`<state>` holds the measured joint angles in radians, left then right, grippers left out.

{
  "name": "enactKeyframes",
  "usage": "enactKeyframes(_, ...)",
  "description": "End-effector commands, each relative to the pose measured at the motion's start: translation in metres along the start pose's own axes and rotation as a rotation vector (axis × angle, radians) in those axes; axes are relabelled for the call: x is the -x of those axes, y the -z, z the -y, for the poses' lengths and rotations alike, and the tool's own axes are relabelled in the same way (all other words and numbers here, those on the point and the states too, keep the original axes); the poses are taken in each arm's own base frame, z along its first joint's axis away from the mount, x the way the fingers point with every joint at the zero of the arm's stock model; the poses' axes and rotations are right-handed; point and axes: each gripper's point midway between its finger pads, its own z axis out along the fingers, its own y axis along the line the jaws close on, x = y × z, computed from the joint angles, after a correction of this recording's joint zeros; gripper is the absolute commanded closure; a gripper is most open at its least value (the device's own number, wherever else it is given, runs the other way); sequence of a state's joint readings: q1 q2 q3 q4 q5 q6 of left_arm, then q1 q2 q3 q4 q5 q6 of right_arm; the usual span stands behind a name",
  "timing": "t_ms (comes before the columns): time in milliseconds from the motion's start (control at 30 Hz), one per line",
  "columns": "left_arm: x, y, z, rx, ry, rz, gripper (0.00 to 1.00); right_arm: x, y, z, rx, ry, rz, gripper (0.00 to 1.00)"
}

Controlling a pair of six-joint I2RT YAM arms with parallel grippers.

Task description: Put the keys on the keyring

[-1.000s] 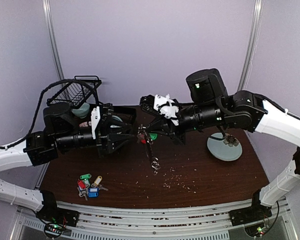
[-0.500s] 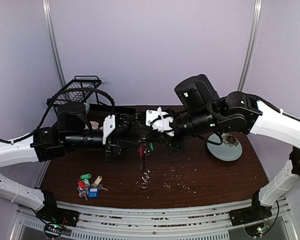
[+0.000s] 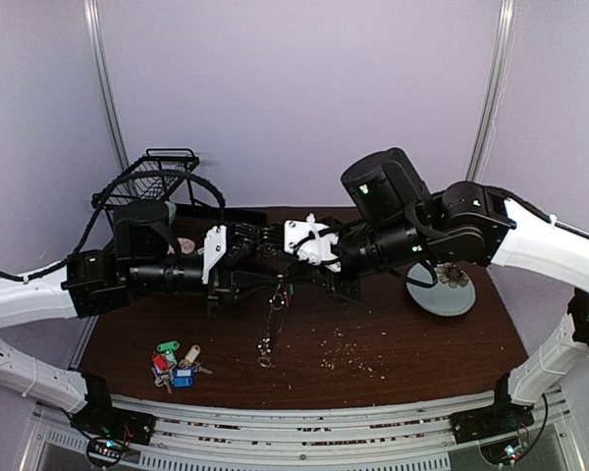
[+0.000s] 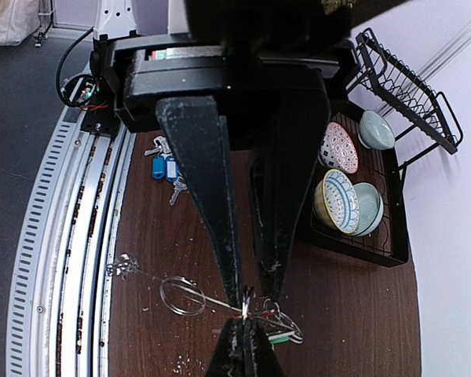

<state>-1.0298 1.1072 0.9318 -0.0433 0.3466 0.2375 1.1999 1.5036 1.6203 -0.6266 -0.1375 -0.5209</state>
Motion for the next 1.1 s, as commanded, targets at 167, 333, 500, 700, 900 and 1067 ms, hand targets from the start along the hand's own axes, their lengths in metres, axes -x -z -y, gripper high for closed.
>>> enactKeyframes(167,0.026,0.003,-0.005,0.03,-0.013,0.096,1.0,0.018,0.01,0.008,-0.037,-0.004,0.061,1.0)
enactKeyframes(333,0.029,0.011,-0.01,0.091,0.053,0.193,1.0,0.011,0.015,0.013,-0.109,-0.057,0.133,0.78)
enactKeyframes(500,0.035,0.018,-0.011,0.111,0.09,0.257,1.0,0.011,0.03,0.023,-0.158,-0.151,0.262,0.7)
enactKeyframes(700,0.036,0.021,-0.018,0.151,0.14,0.298,1.0,0.01,0.023,0.024,-0.161,-0.271,0.365,0.7)
enactKeyframes(900,0.035,0.023,-0.016,0.151,0.173,0.341,1.0,0.009,0.012,0.017,-0.114,-0.354,0.451,0.69)
enactKeyframes(1067,0.035,0.022,-0.016,0.149,0.156,0.334,1.0,0.01,0.006,0.019,-0.105,-0.356,0.445,0.79)
